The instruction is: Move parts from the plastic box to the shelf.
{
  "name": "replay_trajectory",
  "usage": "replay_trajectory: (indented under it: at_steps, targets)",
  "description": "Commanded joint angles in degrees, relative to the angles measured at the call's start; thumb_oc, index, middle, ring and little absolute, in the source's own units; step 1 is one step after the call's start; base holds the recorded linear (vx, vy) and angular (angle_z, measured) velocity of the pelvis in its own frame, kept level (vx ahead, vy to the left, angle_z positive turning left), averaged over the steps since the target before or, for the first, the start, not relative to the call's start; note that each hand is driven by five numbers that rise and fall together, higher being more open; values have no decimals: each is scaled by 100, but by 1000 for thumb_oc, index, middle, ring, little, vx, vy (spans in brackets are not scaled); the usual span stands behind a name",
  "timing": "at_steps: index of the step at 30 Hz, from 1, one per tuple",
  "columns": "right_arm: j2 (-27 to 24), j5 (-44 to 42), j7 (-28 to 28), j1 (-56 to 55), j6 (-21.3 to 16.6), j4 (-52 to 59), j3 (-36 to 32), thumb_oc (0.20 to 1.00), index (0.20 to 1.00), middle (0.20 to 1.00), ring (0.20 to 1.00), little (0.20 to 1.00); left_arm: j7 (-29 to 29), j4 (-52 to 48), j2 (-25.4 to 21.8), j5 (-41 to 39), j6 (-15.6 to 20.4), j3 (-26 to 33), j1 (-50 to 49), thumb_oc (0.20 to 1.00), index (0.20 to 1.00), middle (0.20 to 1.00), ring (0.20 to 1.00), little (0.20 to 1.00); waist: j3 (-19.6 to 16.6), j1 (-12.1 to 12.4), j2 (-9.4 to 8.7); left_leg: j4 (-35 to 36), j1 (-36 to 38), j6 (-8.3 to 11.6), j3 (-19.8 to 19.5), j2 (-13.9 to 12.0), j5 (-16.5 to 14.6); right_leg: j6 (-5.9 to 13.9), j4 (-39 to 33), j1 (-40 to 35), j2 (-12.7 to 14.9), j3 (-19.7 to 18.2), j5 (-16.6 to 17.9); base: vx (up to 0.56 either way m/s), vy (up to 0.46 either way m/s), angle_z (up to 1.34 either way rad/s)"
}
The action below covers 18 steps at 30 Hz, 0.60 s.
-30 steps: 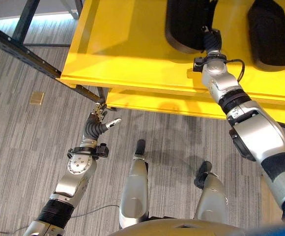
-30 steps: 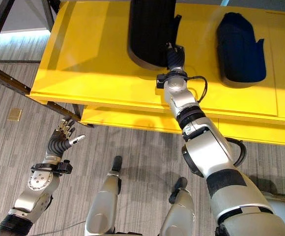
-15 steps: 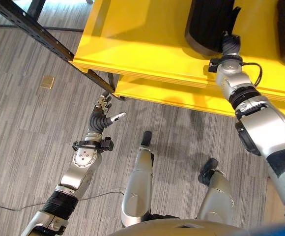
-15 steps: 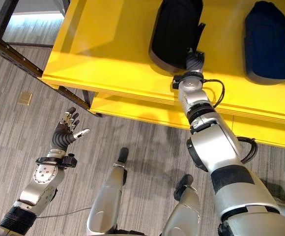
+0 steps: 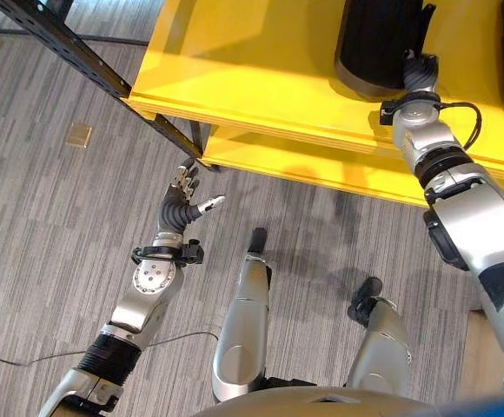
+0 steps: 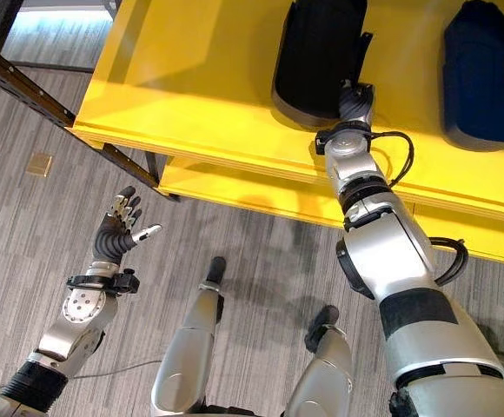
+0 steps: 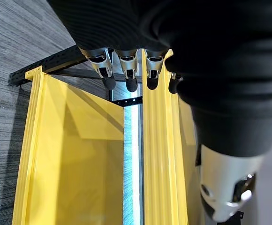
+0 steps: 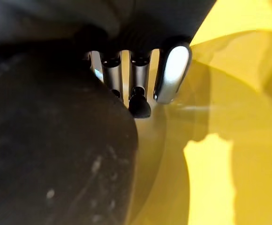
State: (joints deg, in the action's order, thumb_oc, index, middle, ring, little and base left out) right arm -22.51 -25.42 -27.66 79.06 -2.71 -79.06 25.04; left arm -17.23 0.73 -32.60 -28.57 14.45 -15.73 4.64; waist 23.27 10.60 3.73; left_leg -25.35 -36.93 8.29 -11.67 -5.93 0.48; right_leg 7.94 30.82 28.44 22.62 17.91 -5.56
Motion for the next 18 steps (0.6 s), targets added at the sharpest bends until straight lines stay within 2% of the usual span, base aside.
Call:
replay_trajectory:
  at_steps: [1,2,3,4,5,6,7,8,9,10,11,12,13,14,15,16,17,18]
  targets:
    - [-480,232,-110,301,13,-52,-48,200,200,200,200,200,-155,-502,-177,106,325,22,143,1000,1000,1000,1000,1000,309,86,74,-109,331,-272,198,2,-664,-4,0,15,-138,-423,-68,-91,20,2]
    - [-523,278,-117,303,24,-75,-33,200,200,200,200,200,-161,-489,-171,115,321,12,145,1000,1000,1000,1000,1000,313,74,63,-109,326,-269,199,1,-662,-2,-11,12,-143,-424,-68,79,-25,1]
    - [-519,279,-115,300,25,-76,-30,200,200,200,200,200,-161,-484,-169,115,319,11,143,1000,1000,1000,1000,1000,289,75,59,-126,388,-252,195,-22,-811,45,31,-37,-159,-447,-203,0,0,0]
    - [-524,278,-117,304,23,-75,-33,200,200,200,200,200,-161,-488,-171,116,321,11,147,1000,1000,1000,1000,1000,314,75,64,-109,326,-269,198,1,-662,-2,-11,11,-143,-424,-67,83,-20,-1]
    - [-553,313,-139,303,21,-104,-26,200,200,200,200,200,-167,-467,-167,117,316,-12,148,1000,1000,1000,1000,1000,295,67,53,-130,386,-256,191,-24,-809,44,21,-45,-164,-447,-195,-89,24,-1]
    - [-557,303,-140,307,20,-106,-33,200,200,200,200,200,-166,-472,-169,117,316,-17,158,1000,1000,1000,1000,1000,318,70,57,-113,325,-272,194,0,-660,-2,-30,-2,-148,-421,-60,79,-24,0]
    - [-561,292,-146,312,24,-119,-47,200,200,200,200,200,-167,-469,-175,118,314,-16,162,1000,1000,1000,1000,1000,295,73,50,-122,391,-254,192,-24,-806,47,-3,-64,-163,-437,-192,0,0,0]
    - [-571,305,-151,310,29,-127,-37,200,200,200,200,200,-160,-462,-179,117,315,-23,169,1000,1000,1000,1000,1000,295,71,48,-125,390,-254,194,-25,-807,46,-5,-65,-162,-434,-190,0,0,0]
    - [-576,304,-153,313,27,-126,-39,200,200,200,200,200,-159,-465,-180,117,318,-25,175,1000,1000,1000,1000,1000,320,71,54,-110,327,-270,197,-2,-658,-2,-47,-17,-146,-410,-55,0,0,0]
    - [-586,328,-164,304,23,-130,-37,351,351,351,351,351,-153,-457,-186,111,317,-34,182,1000,1000,1000,1000,1000,294,64,46,-131,387,-252,196,-27,-810,45,-9,-60,-163,-444,-189,-87,23,-1]
    - [-591,328,-166,307,21,-129,-40,464,464,464,464,464,-153,-462,-188,112,319,-34,186,1000,1000,1000,1000,1000,318,64,51,-115,324,-269,200,-4,-661,-2,-50,-12,-147,-420,-53,83,-23,-2]
    - [-585,272,-193,296,-5,-108,-80,818,818,818,818,818,-165,-453,-180,118,312,-33,192,1000,1000,1000,1000,1000,291,64,48,-128,389,-251,198,-28,-812,45,-18,-66,-166,-447,-191,-85,22,1]
    - [-584,-15,-265,258,-153,48,-244,1000,1000,1000,1000,1000,-177,-427,-174,122,329,-27,215,1000,1000,1000,1000,1000,308,49,47,-100,325,-267,206,-1,-654,-4,-73,-18,-161,-429,-47,87,-23,2]
    - [-580,-16,-265,252,-152,48,-243,1000,1000,1000,1000,1000,-178,-421,-174,121,329,-29,212,1000,1000,1000,1000,1000,286,52,42,-120,392,-250,204,-25,-809,43,-28,-69,-178,-455,-188,0,0,0]
    - [-571,-153,-235,239,-219,128,-290,1000,1000,1000,1000,1000,-173,-393,-181,96,338,-33,210,1000,1000,1000,1000,1000,288,45,40,-122,392,-249,208,-25,-809,42,-18,-69,-180,-450,-192,0,0,0]
    - [-576,-156,-237,236,-222,134,-295,1000,1000,1000,1000,1000,-172,-396,-184,95,341,-34,212,1000,1000,1000,1000,1000,313,46,42,-110,331,-265,212,-2,-663,-5,-56,-21,-162,-426,-59,0,0,0]
    - [-548,-235,-237,236,-249,187,-320,1000,1000,1000,1000,1000,-177,-378,-185,70,341,-32,207,1000,1000,1000,1000,1000,284,38,33,-123,388,-247,212,-25,-807,42,-19,-68,-180,-454,-192,-89,26,-2]
    - [-547,-237,-243,253,-265,221,-306,1000,1000,1000,1000,1000,-173,-373,-190,68,341,-33,205,1000,1000,1000,1000,1000,303,36,35,-92,326,-262,218,-8,-649,-5,-73,-20,-163,-427,-52,0,0,0]
